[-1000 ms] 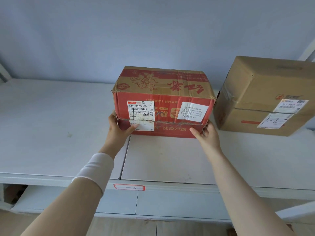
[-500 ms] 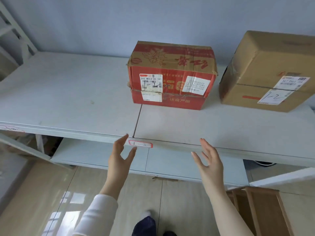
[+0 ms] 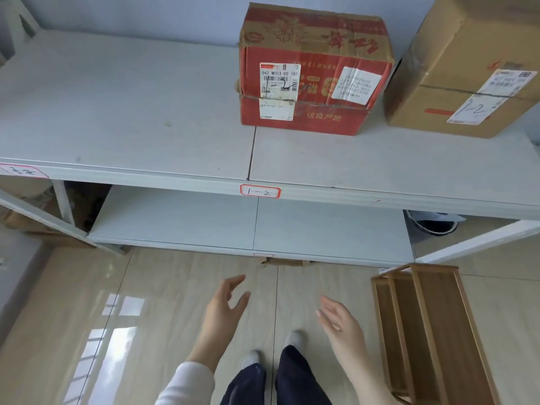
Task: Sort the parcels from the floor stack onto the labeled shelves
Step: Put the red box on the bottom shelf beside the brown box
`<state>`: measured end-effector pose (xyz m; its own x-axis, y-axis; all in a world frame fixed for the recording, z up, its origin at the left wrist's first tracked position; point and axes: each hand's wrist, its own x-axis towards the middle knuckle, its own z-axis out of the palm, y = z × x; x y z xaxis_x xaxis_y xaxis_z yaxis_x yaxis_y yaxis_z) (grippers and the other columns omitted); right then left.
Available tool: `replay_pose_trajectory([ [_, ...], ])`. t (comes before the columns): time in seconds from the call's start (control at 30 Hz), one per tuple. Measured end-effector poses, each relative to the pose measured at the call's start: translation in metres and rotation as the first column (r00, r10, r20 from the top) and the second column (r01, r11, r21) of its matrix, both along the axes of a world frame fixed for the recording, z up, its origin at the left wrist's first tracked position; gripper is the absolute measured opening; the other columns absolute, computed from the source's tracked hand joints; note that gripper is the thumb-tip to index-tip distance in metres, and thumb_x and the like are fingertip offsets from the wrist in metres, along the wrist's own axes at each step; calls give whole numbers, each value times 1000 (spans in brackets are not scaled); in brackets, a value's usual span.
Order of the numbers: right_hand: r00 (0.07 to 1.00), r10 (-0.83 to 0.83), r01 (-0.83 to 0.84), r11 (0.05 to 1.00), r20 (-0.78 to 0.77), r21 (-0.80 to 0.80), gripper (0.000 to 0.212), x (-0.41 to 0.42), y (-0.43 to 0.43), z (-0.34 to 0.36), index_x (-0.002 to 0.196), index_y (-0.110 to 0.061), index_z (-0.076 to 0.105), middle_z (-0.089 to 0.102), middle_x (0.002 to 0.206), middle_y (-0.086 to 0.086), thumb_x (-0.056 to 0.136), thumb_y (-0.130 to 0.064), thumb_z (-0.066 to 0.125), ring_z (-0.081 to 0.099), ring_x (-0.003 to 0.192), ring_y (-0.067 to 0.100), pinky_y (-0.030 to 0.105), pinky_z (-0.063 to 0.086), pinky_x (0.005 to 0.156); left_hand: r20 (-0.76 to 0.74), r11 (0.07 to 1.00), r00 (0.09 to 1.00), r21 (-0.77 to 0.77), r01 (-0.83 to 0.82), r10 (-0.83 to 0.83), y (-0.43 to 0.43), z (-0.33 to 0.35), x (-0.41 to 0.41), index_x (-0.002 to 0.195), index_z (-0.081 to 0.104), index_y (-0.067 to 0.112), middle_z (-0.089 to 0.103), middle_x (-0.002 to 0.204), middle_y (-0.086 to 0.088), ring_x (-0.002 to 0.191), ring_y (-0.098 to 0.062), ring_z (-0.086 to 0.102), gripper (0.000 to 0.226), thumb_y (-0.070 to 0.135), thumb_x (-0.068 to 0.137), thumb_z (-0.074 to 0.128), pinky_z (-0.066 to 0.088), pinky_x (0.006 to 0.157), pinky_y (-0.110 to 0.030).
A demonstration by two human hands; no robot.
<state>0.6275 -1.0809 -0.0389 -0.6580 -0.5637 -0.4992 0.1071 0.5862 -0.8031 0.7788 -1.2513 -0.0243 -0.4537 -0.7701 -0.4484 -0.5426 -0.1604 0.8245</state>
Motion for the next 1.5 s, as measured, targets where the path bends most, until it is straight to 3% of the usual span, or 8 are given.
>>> replay_pose_trajectory([
  [0.27,999,-12,12,1000,-40,-15,39,-24,-15,19,130,-23,50,51,137,-3,92,-27,56,50,122,10,20,36,95,-49,995,997,-87,47,-52,-20,18,-29,118,52,28,54,116,18,116,-11,47,30,17,91,58,35,96,-23],
  [0.63,962,-115,26,940,-246,-339,39,-122,-92,87,124,-20,53,57,128,-11,87,-20,63,55,115,5,9,45,87,-214,917,972,-399,0,-93,-81,72,-128,123,52,23,56,122,15,118,-8,51,37,17,88,62,37,98,-21],
  [0.73,806,-113,-54,963,-581,-262,47,-157,-116,111,126,-13,54,58,125,-4,82,-24,69,55,116,13,23,43,95,-75,759,987,-648,59,-141,-118,88,-147,125,53,16,56,125,6,118,-13,52,41,17,86,65,36,99,-24],
  [0.8,545,0,-115,991,-839,-74,49,-185,-133,124,123,-7,57,60,124,7,80,-26,71,56,115,24,34,45,93,111,537,981,-824,182,-161,-148,97,-160,121,58,12,60,126,-4,118,-24,56,39,18,84,66,33,100,-31],
  [0.9,353,185,-49,983,-917,179,56,-222,-161,133,125,-5,55,58,126,15,79,-32,71,53,117,35,42,45,90,255,302,963,-915,268,-85,-192,101,-177,113,61,9,62,121,-13,113,-32,59,39,24,78,66,27,99,-35],
  [1.13,686,-96,70,995,-721,-66,71,-270,-222,103,134,-11,43,54,134,8,76,-38,73,50,124,27,38,43,96,-140,768,990,-637,-65,-32,-255,91,-224,145,24,10,43,139,-4,127,-19,44,88,22,75,76,38,101,-31],
  [1.33,758,-275,87,941,-592,-327,51,-283,-245,85,124,-11,50,66,111,7,79,-17,73,62,87,14,8,40,72,-310,806,951,-562,-185,1,-266,78,-249,134,35,14,54,101,9,91,-10,52,68,16,78,73,37,64,-7],
  [1.5,742,-328,109,919,-585,-378,45,-300,-266,78,119,-11,52,67,111,7,80,-17,73,67,92,21,25,49,80,-330,813,944,-545,-203,15,-282,79,-266,133,36,15,53,95,11,85,-8,51,66,15,79,73,36,60,-3],
])
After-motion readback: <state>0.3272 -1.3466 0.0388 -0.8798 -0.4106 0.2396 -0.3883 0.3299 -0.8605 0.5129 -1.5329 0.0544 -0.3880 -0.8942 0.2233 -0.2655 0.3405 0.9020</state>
